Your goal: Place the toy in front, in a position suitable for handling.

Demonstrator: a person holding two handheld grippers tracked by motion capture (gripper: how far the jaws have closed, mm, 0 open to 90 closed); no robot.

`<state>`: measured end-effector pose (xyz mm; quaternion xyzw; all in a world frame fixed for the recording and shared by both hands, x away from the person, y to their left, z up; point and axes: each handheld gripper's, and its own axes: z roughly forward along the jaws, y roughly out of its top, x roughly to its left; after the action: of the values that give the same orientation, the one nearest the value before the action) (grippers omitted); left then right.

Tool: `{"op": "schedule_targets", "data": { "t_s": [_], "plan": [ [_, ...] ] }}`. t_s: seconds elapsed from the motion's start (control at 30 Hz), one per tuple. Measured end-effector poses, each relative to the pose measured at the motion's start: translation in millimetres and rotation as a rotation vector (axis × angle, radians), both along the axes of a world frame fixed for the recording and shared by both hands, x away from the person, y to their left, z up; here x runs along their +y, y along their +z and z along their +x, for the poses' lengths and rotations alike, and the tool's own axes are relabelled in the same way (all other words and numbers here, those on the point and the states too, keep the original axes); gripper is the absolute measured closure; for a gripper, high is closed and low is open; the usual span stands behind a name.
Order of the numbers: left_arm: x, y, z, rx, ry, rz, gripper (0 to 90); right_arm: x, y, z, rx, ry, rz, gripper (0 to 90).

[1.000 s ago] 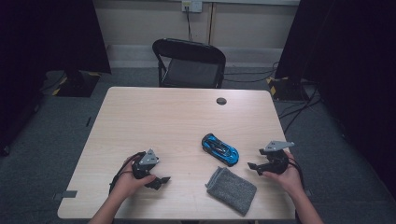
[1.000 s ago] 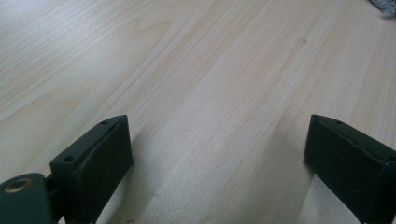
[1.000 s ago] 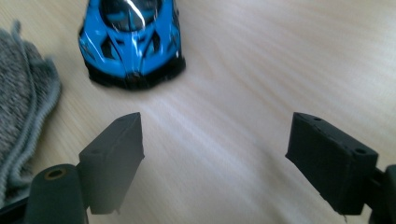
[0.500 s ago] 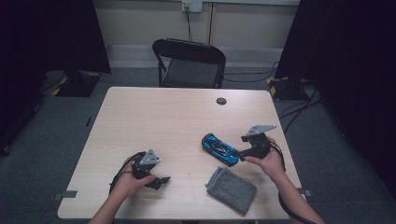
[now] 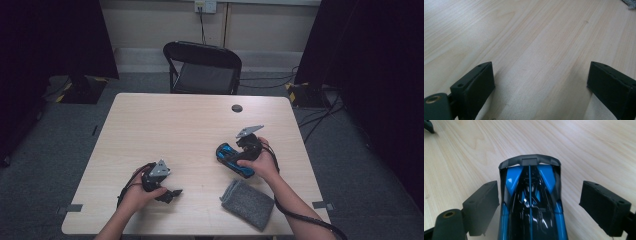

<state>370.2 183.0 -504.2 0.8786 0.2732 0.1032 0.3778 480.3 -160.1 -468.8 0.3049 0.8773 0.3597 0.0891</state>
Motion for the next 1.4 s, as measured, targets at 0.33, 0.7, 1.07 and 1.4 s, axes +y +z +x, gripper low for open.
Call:
{"op": "schedule_targets", "data": {
  "t_s": [0.33, 0.7, 1.07, 1.4],
  "plan": [
    [-0.2, 0.0, 0.1, 0.0, -0.001, 0.001, 6.4, 24.4, -9.6, 10.8, 0.035, 0.048, -0.039, 14.8],
    [-0.4, -0.1, 0.1, 0.001, -0.001, 0.001, 6.1, 35.9, -22.5, 17.0, 0.037, 0.051, -0.107, 15.2],
    [-0.4, -0.1, 0.1, 0.002, -0.002, 0.001, 6.1, 35.9, -21.3, 15.2, 0.018, 0.069, -0.12, 24.2],
    [-0.4, -0.1, 0.1, 0.002, -0.002, 0.001, 6.0, 34.0, -23.7, 11.5, -0.001, 0.035, -0.089, 25.4]
  ]
}}
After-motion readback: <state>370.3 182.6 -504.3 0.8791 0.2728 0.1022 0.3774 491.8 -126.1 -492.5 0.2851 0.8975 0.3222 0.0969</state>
